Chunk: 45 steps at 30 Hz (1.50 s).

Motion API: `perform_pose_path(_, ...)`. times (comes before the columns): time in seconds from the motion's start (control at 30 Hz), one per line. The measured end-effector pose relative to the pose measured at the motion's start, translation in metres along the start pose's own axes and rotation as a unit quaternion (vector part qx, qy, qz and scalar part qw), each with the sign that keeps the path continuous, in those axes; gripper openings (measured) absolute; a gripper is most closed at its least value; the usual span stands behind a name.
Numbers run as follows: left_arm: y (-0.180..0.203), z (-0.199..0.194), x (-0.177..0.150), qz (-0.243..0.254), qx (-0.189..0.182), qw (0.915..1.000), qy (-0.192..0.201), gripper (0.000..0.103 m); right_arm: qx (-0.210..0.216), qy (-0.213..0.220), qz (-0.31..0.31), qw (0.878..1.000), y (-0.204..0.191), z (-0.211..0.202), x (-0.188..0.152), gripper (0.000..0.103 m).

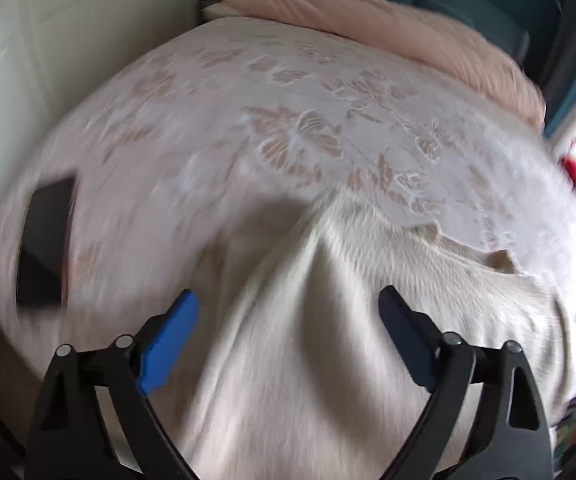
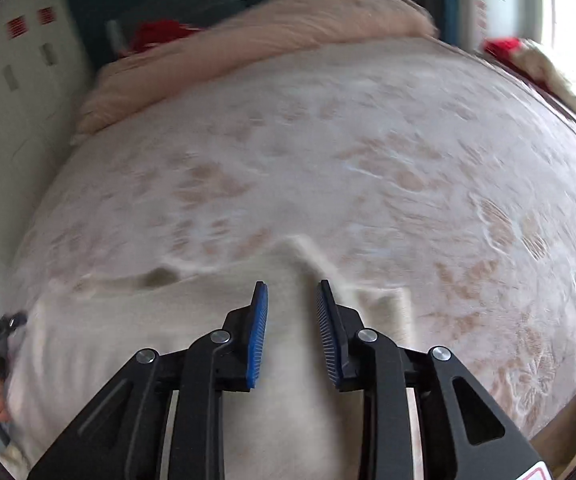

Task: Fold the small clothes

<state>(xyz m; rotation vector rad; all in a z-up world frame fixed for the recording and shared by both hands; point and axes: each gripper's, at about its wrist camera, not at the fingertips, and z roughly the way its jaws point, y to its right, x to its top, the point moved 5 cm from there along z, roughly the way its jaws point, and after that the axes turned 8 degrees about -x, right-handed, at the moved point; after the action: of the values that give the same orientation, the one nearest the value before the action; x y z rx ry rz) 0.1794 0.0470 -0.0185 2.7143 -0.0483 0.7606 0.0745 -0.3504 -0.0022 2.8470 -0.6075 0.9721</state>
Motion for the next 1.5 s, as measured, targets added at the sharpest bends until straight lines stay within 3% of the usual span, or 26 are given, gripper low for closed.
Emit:
perform_pose_path(0.1,-0.027,-0.02,-0.045,-0.107,-0.042,0.9932,-0.015,0.09,0.066,-0.025,-0.051,0.996,-0.06,-0.006,-0.024,0.011)
perform_pose_path(0.17,-0.053,-0.028,-0.085,-0.209,-0.063,0.9756,-0.028,0.09,0.101,-0.04,-0.071,0.992,-0.096,-0.003,-0.036,0.004)
perform_pose_path(0.23,-0.069,-0.032,-0.109,-0.263,-0.062,0.9623,-0.029,0.09,0.111,-0.046,-0.097,0.988,-0.128,0.001,-0.046,0.003)
perform_pose_path(0.33,-0.072,-0.033,-0.122,-0.26,-0.054,0.9636,-0.029,0.09,0.118,-0.059,-0.115,0.985,-0.161,0.008,-0.052,0.003)
perform_pose_path(0.4,-0.064,-0.031,-0.117,-0.247,-0.071,0.9661,-0.023,0.09,0.101,-0.06,-0.127,0.985,-0.17,0.015,-0.051,0.003)
perform_pose_path(0.53,-0.053,-0.014,-0.104,-0.251,-0.088,0.9637,-0.02,0.091,0.083,-0.074,-0.101,0.989,-0.156,0.03,-0.045,0.003)
perform_pose_path(0.7,-0.055,0.011,-0.099,-0.271,-0.062,0.9599,-0.035,0.091,0.078,-0.141,-0.09,0.983,-0.149,0.067,-0.061,0.003)
perform_pose_path(0.77,-0.051,0.011,-0.092,-0.251,-0.045,0.9667,-0.027,0.083,0.069,-0.139,-0.101,0.983,-0.153,0.072,-0.064,0.003)
perform_pose_path(0.87,-0.04,0.008,-0.083,-0.196,-0.045,0.9794,-0.023,0.045,0.046,-0.139,-0.13,0.981,-0.163,0.076,-0.065,0.003)
perform_pose_path(0.9,-0.038,0.006,-0.08,-0.187,-0.05,0.9808,-0.026,0.038,0.036,-0.138,-0.145,0.979,-0.167,0.078,-0.066,0.003)
perform_pose_path(1.0,-0.026,-0.009,-0.069,-0.17,-0.073,0.9826,-0.013,0.03,0.026,-0.135,-0.161,0.977,-0.172,0.08,-0.067,0.003)
perform_pose_path(1.17,0.027,-0.044,-0.045,-0.078,-0.092,0.9923,0.03,0.028,0.042,-0.131,-0.155,0.978,-0.166,0.084,-0.069,0.003)
perform_pose_path(1.3,0.076,-0.066,-0.034,-0.009,-0.115,0.992,0.051,0.023,0.063,-0.137,-0.141,0.978,-0.163,0.087,-0.068,0.002)
perform_pose_path(1.5,0.145,-0.079,-0.037,0.063,-0.148,0.9858,0.048,0.021,0.076,-0.126,-0.134,0.98,-0.161,0.09,-0.067,0.002)
